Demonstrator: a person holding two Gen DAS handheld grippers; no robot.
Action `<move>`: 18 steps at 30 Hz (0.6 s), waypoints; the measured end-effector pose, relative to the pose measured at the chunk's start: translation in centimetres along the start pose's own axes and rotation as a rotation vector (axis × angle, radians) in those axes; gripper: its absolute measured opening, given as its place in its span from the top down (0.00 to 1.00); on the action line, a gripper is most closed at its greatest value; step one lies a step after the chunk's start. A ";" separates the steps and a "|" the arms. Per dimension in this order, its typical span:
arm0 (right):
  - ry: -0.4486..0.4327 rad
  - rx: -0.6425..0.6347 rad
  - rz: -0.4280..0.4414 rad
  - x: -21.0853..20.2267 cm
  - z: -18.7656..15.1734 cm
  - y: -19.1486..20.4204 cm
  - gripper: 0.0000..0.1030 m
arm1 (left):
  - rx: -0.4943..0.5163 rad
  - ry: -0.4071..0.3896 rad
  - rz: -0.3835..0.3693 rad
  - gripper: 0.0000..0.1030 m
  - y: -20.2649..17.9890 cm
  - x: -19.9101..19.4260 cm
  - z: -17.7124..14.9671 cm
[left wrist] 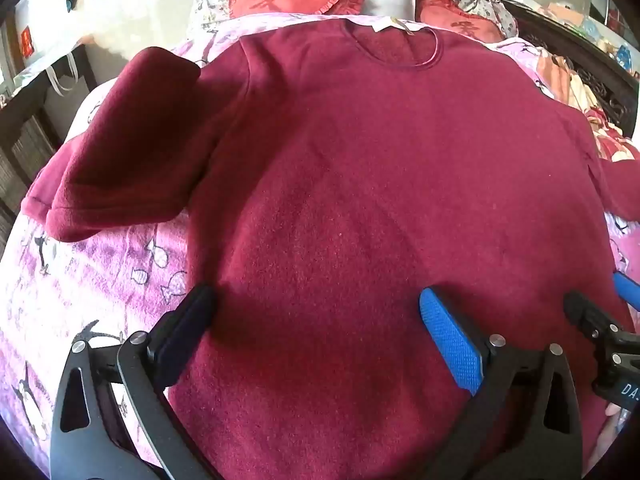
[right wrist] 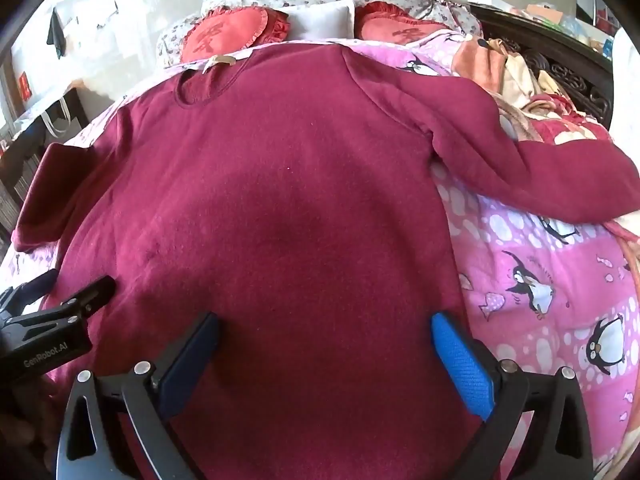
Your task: Fold small clothes
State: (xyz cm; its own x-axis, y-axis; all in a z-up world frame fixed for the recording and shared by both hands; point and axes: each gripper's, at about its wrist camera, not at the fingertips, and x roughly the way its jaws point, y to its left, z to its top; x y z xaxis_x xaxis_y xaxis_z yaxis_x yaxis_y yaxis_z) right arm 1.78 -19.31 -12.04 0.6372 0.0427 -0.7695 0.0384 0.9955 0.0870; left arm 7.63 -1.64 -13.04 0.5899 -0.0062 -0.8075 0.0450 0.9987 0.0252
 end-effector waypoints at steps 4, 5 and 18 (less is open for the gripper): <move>-0.004 -0.003 -0.001 -0.1 0.2 0.4 0.00 | -0.007 0.001 -0.006 0.00 0.3 0.0 -0.1; -0.002 -0.005 -0.003 -0.1 0.2 0.1 0.00 | -0.007 0.001 -0.006 0.00 0.3 0.0 -0.1; -0.019 0.002 0.007 -0.1 0.1 -0.3 0.00 | -0.016 -0.005 -0.017 0.00 0.6 -0.1 0.1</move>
State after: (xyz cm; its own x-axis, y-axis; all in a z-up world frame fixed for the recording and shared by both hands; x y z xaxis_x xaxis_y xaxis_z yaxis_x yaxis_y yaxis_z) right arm 1.81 -19.63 -11.90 0.6518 0.0477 -0.7569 0.0353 0.9950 0.0930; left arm 7.67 -1.06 -12.95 0.5935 -0.0235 -0.8045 0.0419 0.9991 0.0017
